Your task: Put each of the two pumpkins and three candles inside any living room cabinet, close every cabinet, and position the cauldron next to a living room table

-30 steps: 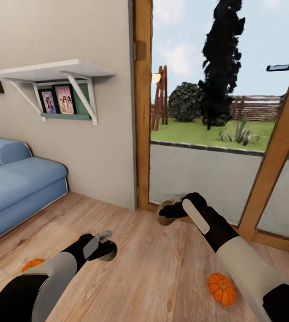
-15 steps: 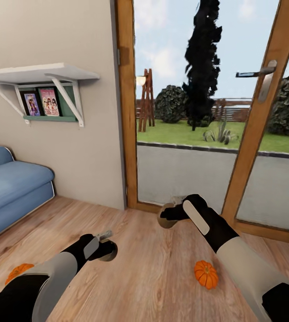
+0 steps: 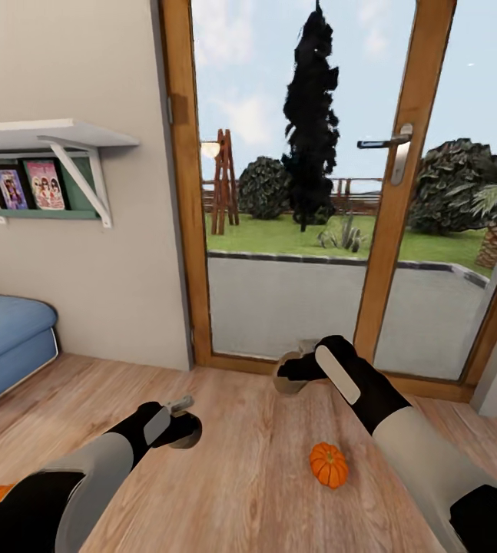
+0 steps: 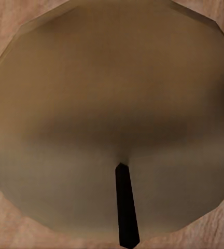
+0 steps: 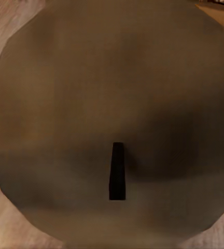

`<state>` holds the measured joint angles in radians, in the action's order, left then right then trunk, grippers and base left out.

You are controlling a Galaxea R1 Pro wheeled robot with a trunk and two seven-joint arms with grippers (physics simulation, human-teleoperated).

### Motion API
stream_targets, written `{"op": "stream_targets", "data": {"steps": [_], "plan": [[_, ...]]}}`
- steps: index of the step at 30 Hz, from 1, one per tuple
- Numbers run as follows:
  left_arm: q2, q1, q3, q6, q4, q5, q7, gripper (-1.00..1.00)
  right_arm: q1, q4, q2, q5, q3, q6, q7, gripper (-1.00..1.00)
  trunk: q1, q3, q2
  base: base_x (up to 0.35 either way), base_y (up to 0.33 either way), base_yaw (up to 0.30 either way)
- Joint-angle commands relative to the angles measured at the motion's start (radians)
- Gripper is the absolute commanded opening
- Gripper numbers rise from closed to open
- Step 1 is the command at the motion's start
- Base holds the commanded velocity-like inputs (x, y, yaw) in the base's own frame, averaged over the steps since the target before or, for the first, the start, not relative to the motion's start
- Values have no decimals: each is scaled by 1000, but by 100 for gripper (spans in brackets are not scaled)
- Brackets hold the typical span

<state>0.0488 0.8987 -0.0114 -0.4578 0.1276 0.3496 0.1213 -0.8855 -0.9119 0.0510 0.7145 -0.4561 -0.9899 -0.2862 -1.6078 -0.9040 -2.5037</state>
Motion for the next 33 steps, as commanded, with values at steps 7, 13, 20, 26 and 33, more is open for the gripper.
{"op": "stream_targets", "data": {"steps": [7, 13, 20, 26, 33], "plan": [[0, 0, -1, -5, 2, 9, 7, -100, -1, 0, 1, 10, -4, -1, -10, -100, 3, 26, 1, 0, 0, -42], [0, 0, -1, -5, 2, 9, 8, -100, -1, 19, 1, 10, -3, -1, -11, -100, 6, 48, 3, 0, 0, -248], [0, 0, -1, -5, 2, 9, 8, -100, -1, 29, 1, 10, -2, -1, -11, -100, 19, 65, 25, 0, 0, -239], [0, 0, -1, -5, 1, 9, 8, -100, -1, 33, 2, 10, -1, -1, -11, -100, 42, 76, 67, 0, 0, -174], [1, 0, -1, -5, 1, 9, 8, -100, -1, 40, 2, 10, -1, -1, -11, -100, 69, 88, 116, 0, 0, -148]]}}
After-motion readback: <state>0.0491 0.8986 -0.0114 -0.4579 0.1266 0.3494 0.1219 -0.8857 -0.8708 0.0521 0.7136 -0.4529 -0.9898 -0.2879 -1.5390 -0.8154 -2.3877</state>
